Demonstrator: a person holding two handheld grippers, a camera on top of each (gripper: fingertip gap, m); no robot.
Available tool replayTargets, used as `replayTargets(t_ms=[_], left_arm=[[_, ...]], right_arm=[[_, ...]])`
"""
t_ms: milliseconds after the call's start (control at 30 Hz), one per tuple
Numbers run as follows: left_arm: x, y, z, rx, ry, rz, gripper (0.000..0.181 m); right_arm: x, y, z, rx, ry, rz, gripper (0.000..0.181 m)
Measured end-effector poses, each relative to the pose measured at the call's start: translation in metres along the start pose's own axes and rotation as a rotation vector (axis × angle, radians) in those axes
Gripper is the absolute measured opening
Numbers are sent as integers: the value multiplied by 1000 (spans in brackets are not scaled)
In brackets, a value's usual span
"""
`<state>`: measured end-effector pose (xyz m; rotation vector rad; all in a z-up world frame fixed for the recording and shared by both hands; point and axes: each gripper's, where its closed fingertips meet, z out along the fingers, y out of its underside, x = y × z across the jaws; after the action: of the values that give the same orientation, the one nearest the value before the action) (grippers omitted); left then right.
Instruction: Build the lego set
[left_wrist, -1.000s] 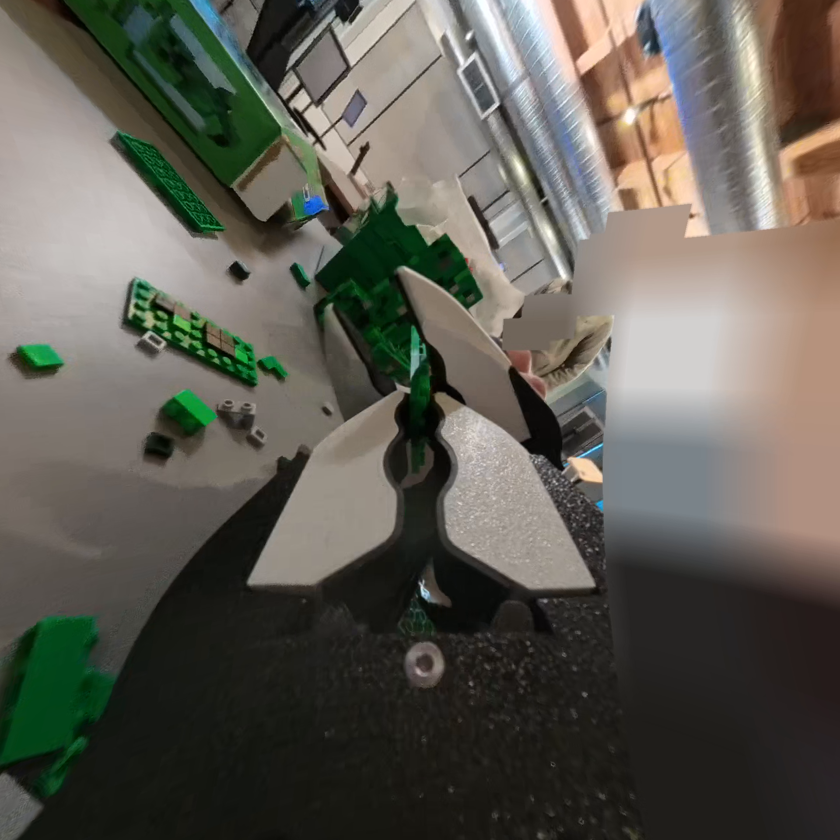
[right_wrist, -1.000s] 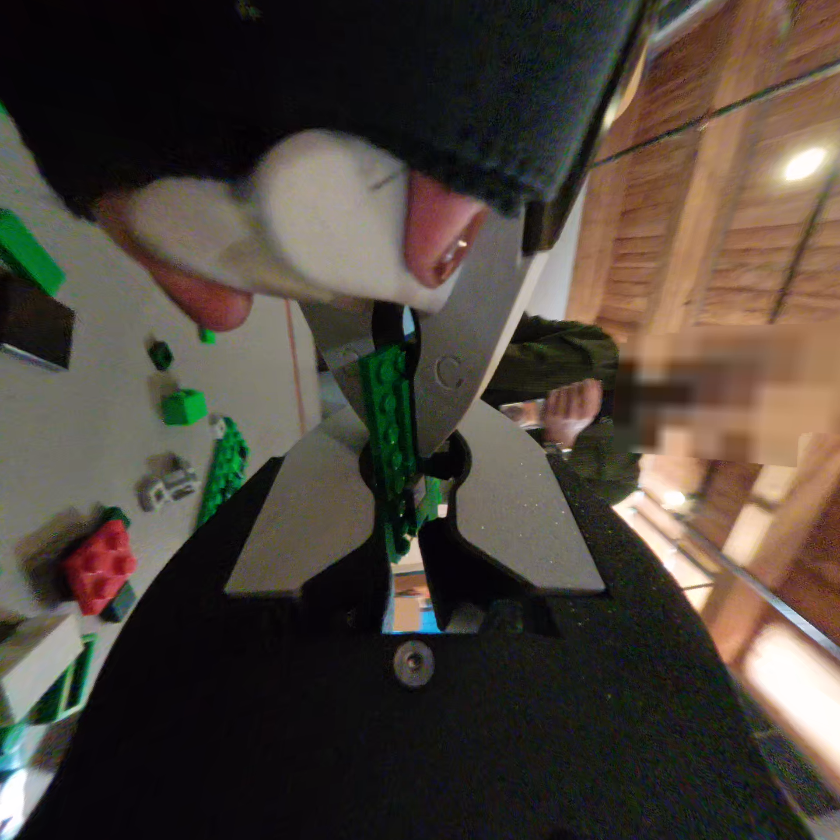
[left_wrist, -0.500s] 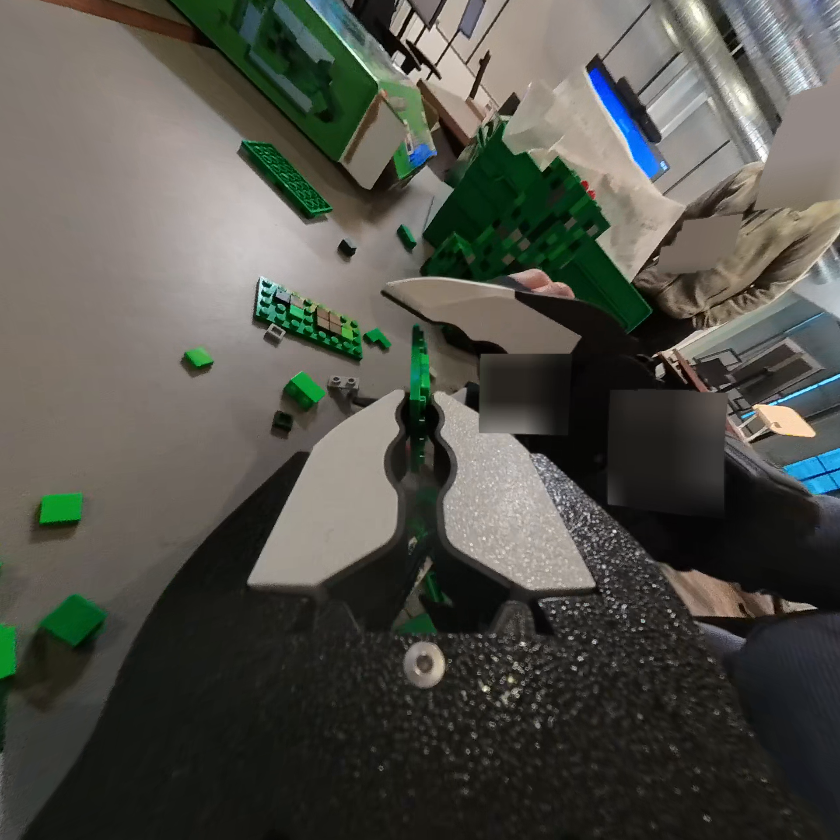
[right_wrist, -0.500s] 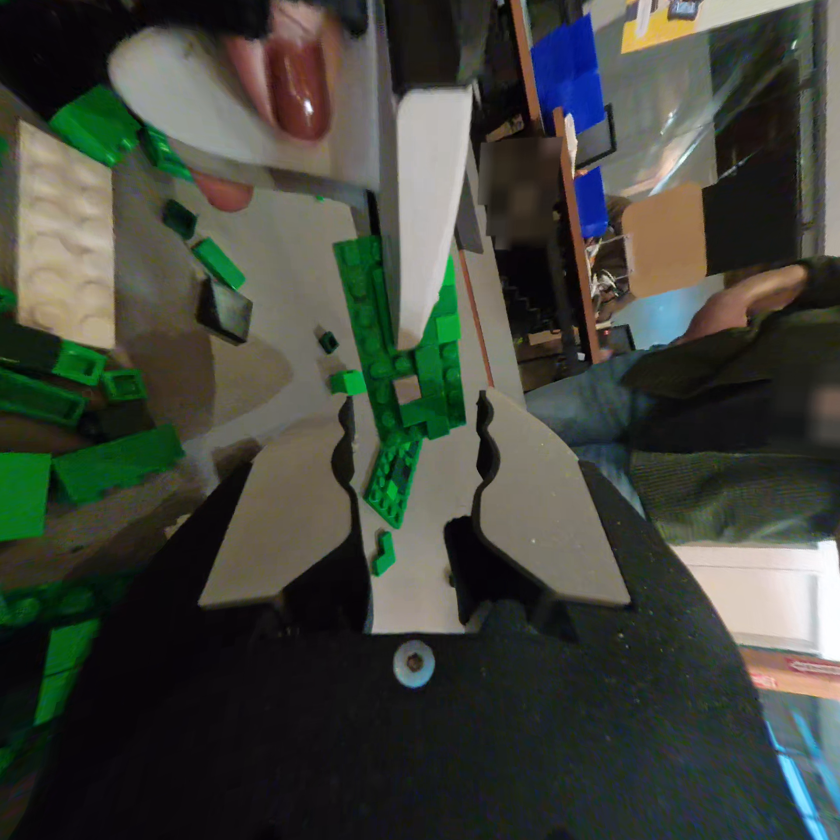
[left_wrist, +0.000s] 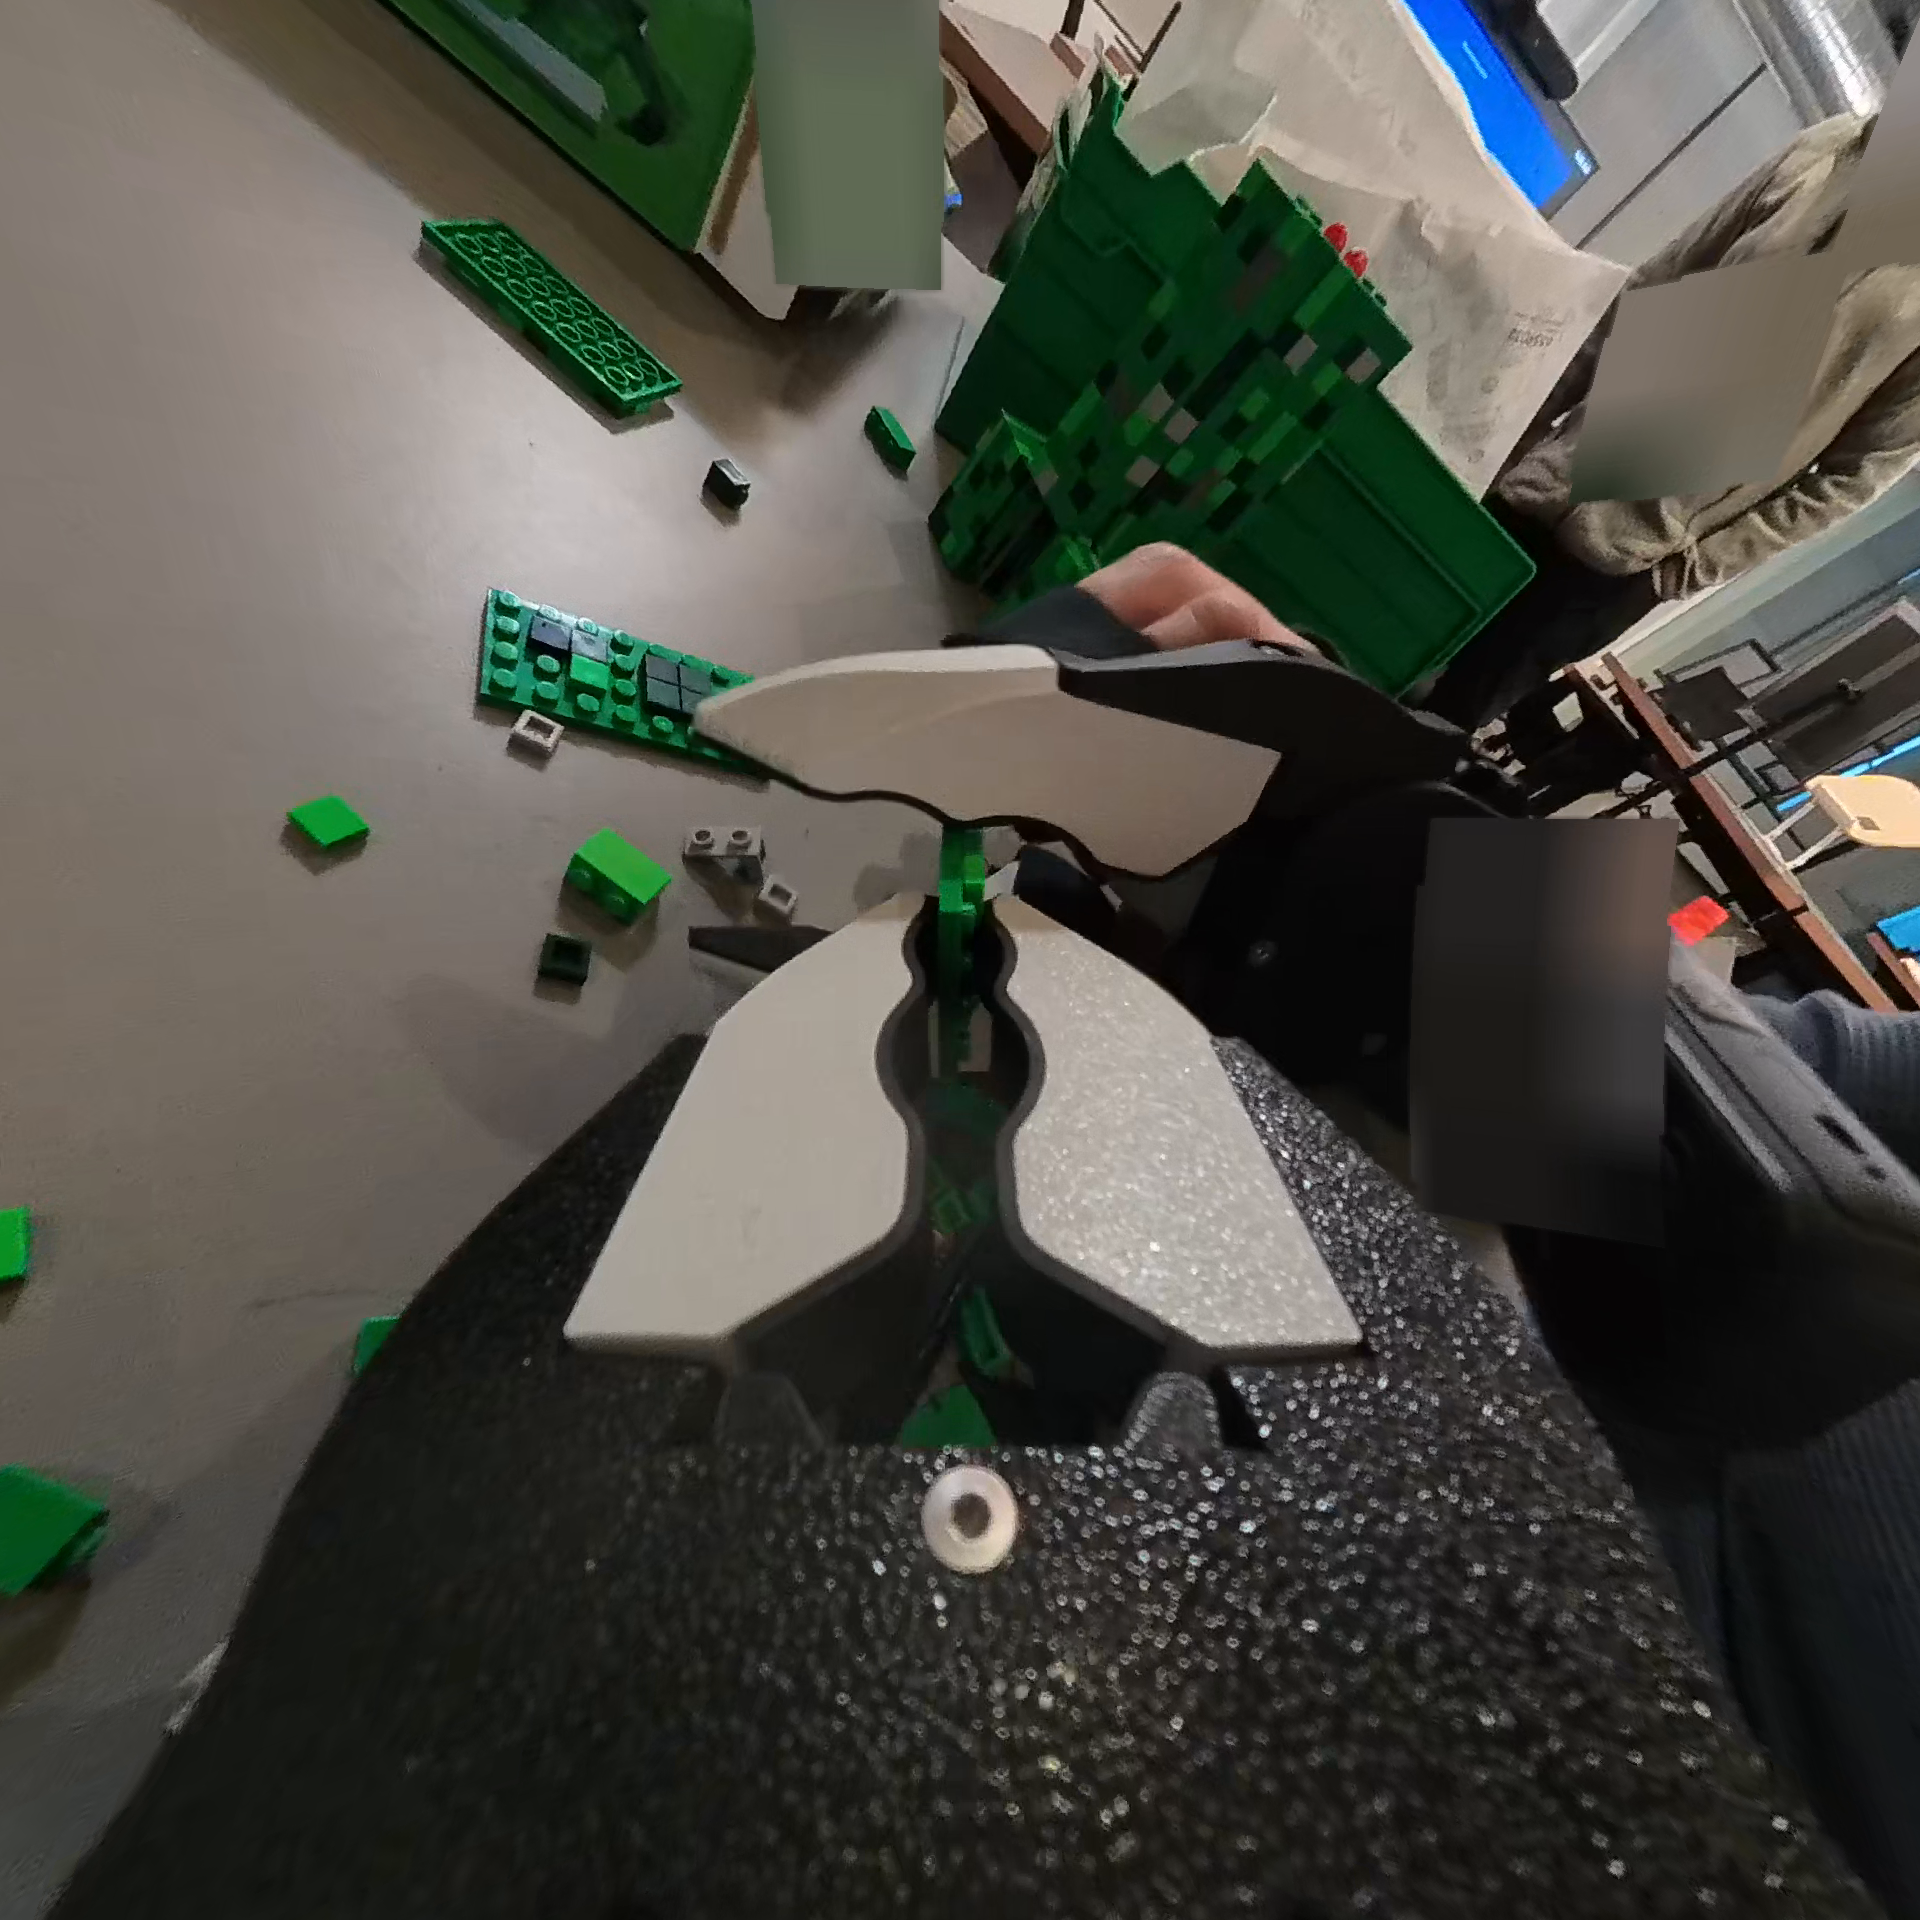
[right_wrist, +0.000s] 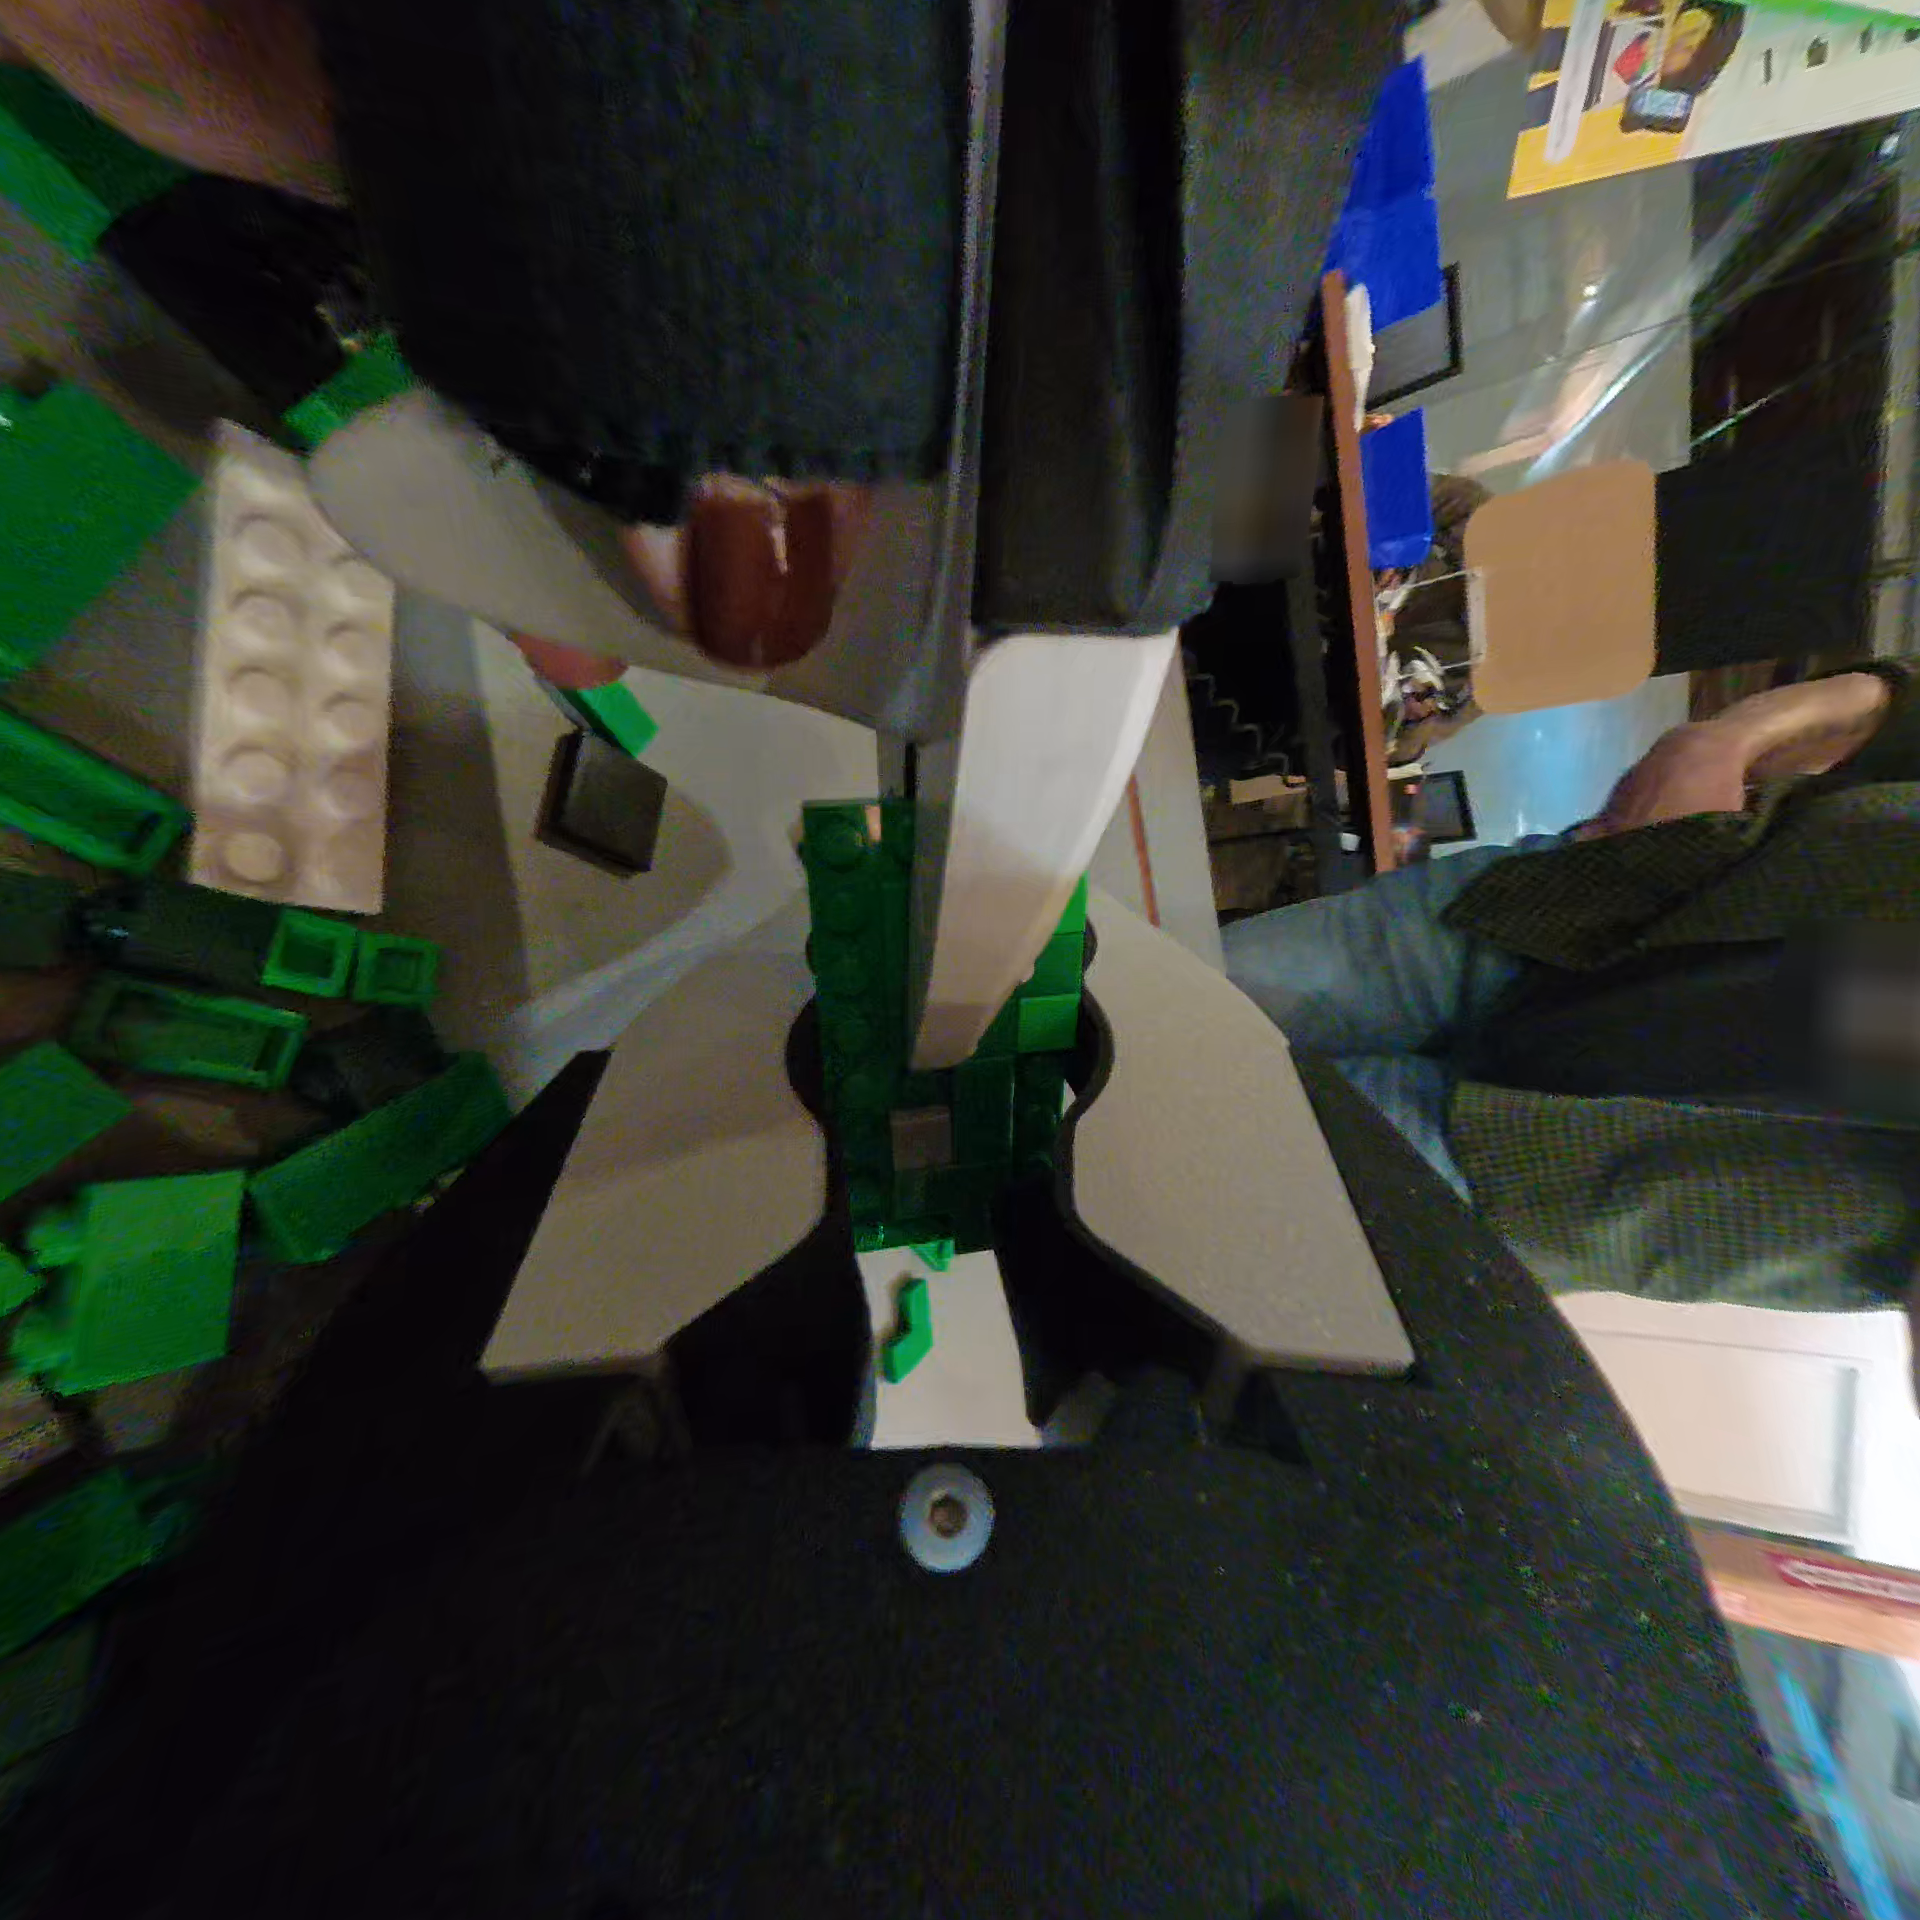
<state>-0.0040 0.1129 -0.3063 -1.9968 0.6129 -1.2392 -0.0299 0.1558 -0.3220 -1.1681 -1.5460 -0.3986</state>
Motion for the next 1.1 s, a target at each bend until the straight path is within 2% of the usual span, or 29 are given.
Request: replayTargets(t_ms=[167, 367, 833, 933, 1100], left_arm=[[-1, -7, -4, 70, 54, -104, 6], [-6, -5, -5, 70, 56, -147, 5], [-7, -5, -4, 83, 75, -202, 7], [-9, -9, -9, 117, 142, -315, 5], [-10, -7, -6, 99, 97, -263, 6]], right_arm=[[15, 1, 3, -96, 145, -107, 37], [17, 3, 7, -158, 210, -153, 36], [23, 5, 6, -195, 300, -178, 35], [29, -1, 2, -181, 388, -276, 24], [21, 4, 6, -157, 284, -161, 25]])
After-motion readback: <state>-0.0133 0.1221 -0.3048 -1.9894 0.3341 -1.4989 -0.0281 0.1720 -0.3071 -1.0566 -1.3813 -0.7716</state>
